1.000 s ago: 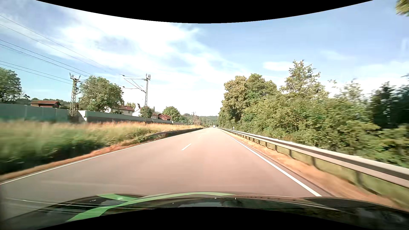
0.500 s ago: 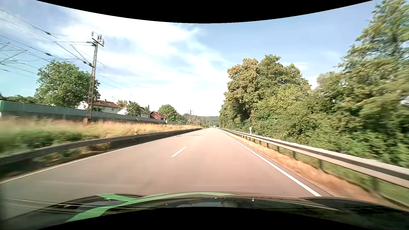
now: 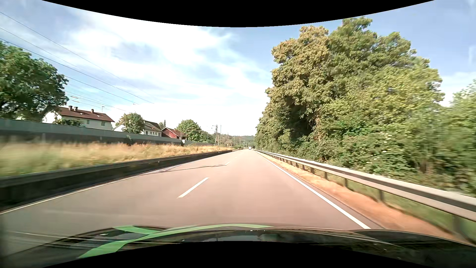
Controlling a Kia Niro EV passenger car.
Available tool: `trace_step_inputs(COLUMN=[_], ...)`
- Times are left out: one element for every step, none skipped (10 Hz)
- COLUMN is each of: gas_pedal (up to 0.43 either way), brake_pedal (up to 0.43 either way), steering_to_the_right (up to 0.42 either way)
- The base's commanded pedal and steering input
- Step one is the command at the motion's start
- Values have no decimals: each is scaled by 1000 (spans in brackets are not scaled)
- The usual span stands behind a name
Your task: Follow the waypoints while adhering to traffic rules and regulations
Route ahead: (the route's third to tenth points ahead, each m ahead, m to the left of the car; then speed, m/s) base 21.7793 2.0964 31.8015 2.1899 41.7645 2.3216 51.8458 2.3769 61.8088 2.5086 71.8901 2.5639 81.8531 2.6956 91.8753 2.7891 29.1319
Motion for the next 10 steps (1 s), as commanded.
trace_step_inputs(gas_pedal=[311, 299, 299, 280, 280, 280, 287, 299, 311, 331], brake_pedal=[0, 0, 0, 0, 0, 0, 0, 0, 0, 0], steering_to_the_right=[-1, -1, -1, -1, -1, -1, -1, -1, -1, -1])
